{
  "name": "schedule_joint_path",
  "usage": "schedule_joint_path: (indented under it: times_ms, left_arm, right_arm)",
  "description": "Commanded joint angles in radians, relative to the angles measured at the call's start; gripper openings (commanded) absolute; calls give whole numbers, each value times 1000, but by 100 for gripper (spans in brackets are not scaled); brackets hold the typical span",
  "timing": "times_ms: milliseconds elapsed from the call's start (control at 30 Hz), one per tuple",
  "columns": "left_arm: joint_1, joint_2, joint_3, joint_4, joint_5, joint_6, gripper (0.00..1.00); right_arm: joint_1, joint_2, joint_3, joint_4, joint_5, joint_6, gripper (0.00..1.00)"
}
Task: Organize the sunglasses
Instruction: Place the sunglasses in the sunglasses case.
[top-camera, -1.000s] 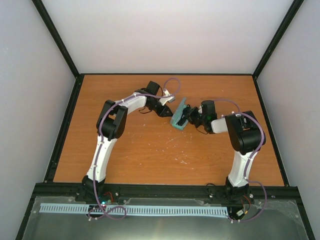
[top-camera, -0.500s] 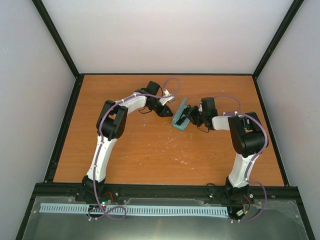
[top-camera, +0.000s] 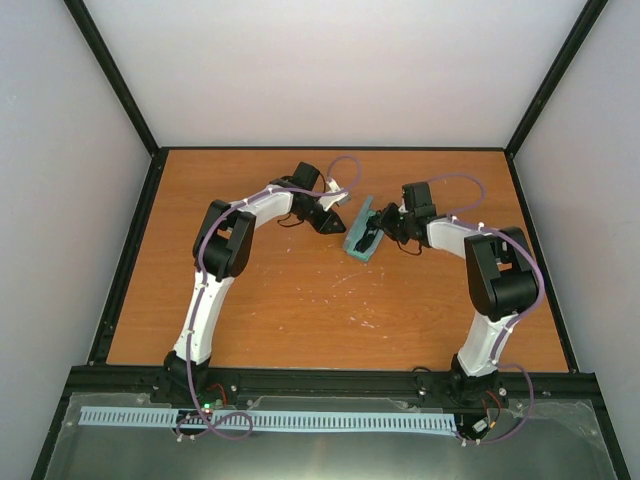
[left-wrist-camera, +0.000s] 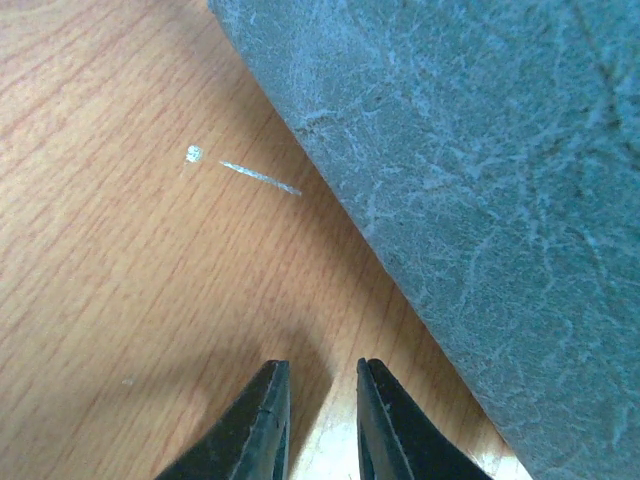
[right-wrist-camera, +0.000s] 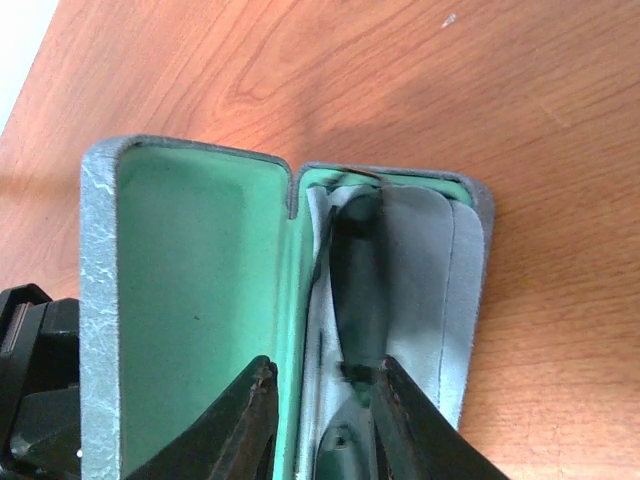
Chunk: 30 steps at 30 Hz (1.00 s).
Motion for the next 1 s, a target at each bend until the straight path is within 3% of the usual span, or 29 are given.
schedule_joint_path:
  times_ms: [0,700,967]
  left_arm:
    - [-7,-28,8,2,-3,-8,22]
    - [-7,-39,17,-2,-16,-8,21]
    - [-6,-73,27,1,-53,-5,20]
  right_arm:
    - [-7,22,52,-84,23,-40,26]
    - [4,141,113,-104,-31,-55,13]
    - [-1,-6,98,-171,37,-94,14]
